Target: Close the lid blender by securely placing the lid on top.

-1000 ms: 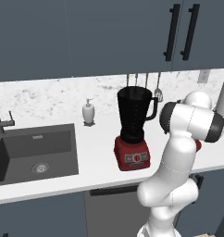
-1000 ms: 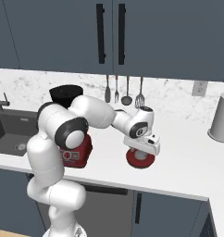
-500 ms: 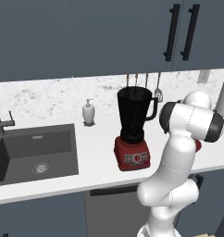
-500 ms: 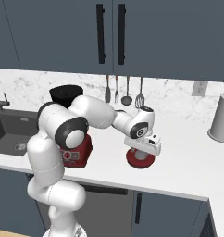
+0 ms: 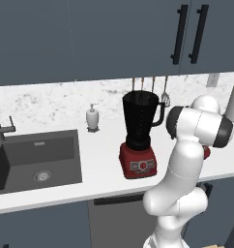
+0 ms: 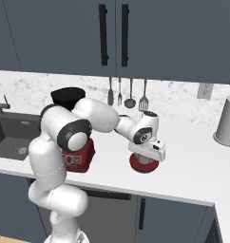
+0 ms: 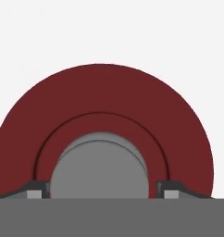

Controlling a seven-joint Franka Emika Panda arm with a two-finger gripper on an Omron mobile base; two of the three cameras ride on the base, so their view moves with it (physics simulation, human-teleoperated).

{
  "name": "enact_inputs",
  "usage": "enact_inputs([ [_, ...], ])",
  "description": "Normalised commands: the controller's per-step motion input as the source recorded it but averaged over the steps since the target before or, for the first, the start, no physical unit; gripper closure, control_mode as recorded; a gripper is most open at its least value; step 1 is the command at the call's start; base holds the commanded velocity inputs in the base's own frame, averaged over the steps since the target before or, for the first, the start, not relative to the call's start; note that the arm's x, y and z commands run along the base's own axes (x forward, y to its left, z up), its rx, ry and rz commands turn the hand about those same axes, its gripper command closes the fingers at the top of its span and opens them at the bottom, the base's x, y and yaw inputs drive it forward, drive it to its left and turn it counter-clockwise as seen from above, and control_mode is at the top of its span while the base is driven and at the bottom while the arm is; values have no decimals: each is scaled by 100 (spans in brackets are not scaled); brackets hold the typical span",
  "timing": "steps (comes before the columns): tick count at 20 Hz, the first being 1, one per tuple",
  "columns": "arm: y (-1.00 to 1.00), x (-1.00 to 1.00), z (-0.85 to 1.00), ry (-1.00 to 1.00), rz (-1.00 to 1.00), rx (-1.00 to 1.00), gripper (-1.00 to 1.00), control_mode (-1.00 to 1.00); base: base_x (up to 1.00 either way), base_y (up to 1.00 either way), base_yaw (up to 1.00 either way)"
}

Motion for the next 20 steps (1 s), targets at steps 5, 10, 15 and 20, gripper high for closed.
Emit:
enact_inputs([
  [5, 0, -13, -20, 0, 0, 2, 100, -100, 0, 0, 0],
  [10, 0, -14, 26, -1, 0, 7, 100, -100, 0, 0, 0],
  [15, 9, -40, 93, -6, 0, 0, 100, -100, 0, 0, 0],
  [20, 31, -55, 100, -15, 0, -7, 100, -100, 0, 0, 0],
])
